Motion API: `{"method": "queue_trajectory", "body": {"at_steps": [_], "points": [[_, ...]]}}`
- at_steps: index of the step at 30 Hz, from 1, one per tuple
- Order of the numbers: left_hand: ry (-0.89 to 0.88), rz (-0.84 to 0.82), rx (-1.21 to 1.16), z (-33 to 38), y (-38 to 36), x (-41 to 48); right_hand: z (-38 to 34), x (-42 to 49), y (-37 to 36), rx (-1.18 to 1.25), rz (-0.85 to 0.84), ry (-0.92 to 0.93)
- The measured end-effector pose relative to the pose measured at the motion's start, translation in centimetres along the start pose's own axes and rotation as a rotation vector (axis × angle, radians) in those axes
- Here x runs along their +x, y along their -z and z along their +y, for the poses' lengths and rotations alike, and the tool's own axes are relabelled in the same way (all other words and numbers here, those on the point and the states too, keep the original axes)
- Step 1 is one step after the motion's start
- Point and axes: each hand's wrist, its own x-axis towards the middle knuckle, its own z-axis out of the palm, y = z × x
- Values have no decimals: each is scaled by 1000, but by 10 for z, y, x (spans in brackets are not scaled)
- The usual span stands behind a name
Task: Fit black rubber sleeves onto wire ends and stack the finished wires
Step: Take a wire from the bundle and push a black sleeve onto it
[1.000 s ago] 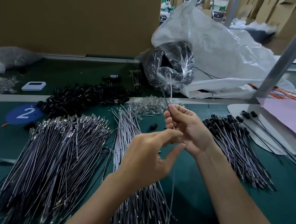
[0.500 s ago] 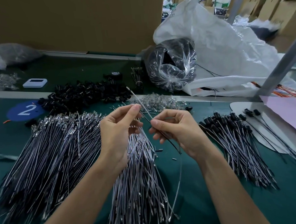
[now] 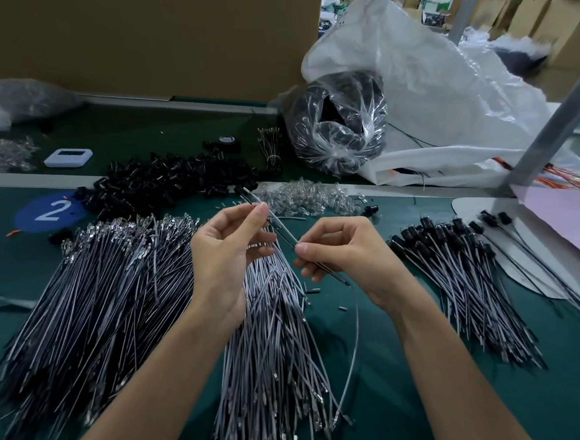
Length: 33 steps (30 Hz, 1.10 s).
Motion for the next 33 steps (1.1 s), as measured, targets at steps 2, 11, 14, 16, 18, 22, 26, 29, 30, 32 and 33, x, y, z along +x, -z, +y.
{"method": "queue_trajectory", "body": {"at_steps": [2, 11, 14, 16, 18, 22, 26, 29, 30, 32, 33], "points": [[10, 2, 7, 0, 1, 1, 0, 0, 0, -15, -3, 0], [46, 31, -23, -3, 5, 2, 3, 1, 3, -64, -13, -26], [42, 38, 4, -5, 3, 2, 5, 1, 0, -71, -21, -5], [28, 33, 67, -8, 2, 1, 6, 2, -4, -58, 9, 47], [11, 21, 103, -11, 1, 0, 9, 3, -8, -67, 62, 97], [-74, 14, 239, -11, 7, 14, 19, 9, -8, -39, 237, 105], [-326, 86, 1085, -2, 25, 70, 29, 15, -5, -160, 450, 118], [-399, 64, 1710, 1, 32, 116, 35, 17, -7, -205, 464, 130], [-342, 43, 1817, 1, 34, 128, 37, 17, -7, -210, 455, 133], [-205, -14, 1853, 0, 35, 145, 38, 18, -6, -218, 448, 132], [-186, -30, 1836, -2, 34, 150, 39, 18, -5, -221, 448, 130]]}}
